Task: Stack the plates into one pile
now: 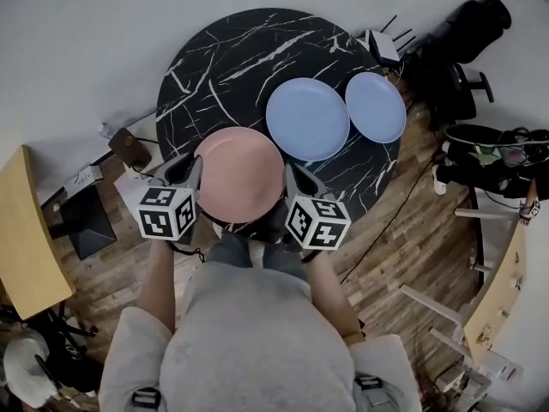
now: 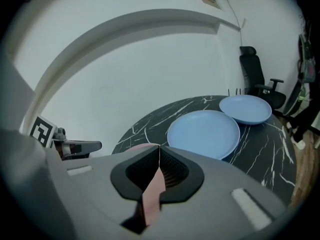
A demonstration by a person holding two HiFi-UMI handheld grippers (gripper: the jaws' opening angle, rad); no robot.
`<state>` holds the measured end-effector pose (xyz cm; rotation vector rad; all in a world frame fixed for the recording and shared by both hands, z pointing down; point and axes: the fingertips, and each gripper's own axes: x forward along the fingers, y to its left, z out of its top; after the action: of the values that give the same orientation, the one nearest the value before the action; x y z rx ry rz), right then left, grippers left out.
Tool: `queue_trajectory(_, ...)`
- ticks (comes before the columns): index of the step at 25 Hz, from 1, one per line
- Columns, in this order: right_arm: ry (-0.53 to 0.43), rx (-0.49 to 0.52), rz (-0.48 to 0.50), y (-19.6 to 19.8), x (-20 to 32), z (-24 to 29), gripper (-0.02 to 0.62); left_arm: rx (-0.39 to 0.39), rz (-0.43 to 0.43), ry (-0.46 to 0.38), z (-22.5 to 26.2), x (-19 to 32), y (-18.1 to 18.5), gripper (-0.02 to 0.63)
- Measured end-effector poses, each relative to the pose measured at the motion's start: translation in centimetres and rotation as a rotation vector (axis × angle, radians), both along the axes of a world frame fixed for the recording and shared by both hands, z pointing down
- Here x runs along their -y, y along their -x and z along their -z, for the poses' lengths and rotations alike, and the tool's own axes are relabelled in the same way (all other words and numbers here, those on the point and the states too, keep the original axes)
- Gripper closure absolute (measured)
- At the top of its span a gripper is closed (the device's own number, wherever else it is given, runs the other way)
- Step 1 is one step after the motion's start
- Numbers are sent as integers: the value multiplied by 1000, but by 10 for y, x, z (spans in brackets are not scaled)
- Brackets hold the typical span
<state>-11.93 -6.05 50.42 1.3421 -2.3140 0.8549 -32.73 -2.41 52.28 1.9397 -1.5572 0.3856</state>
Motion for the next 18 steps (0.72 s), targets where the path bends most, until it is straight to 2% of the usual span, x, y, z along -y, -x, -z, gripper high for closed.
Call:
queue_trajectory(3,75,7,-33,-3,-7,-24,590,-9,-23,48,-20,1,2,510)
queue_trajectory(8,172,2,-121,-18,-17,-60,582,25,-58,111,-50,-1,4,447)
queue_trajectory(10,201,5,-141,-20,-22,-71,542,27,-73,140,-61,-4,5,435)
queue_trajectory(14,243,12,-167,-20,-30,-88,510,5,-73,186,-77,-7,6,411)
queue_trajectory(18,277,11,-186,-20,-35,-101,492,6,-71,185,-84,-6,8,400)
